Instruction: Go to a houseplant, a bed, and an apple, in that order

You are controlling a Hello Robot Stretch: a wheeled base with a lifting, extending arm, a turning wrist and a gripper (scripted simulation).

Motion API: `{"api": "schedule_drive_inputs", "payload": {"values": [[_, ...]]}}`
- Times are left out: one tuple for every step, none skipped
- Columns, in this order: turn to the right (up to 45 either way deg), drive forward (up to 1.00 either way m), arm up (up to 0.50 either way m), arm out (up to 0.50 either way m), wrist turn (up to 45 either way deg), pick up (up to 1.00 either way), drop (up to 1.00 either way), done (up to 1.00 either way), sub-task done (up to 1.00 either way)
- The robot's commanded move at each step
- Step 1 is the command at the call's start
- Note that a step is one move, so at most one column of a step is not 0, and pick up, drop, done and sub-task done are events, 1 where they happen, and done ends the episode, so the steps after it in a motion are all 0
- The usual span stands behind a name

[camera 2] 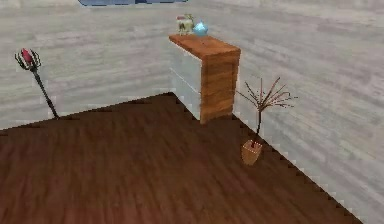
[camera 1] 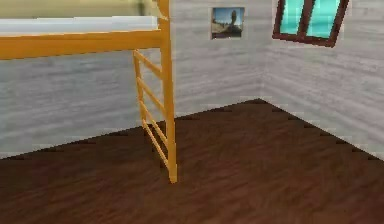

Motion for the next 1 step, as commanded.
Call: {"api": "schedule_drive_inputs", "payload": {"values": [[-24.0, 0.00, 0.00, 0.00, 0.0, 0.00, 0.00, 0.00, 0.00]]}}
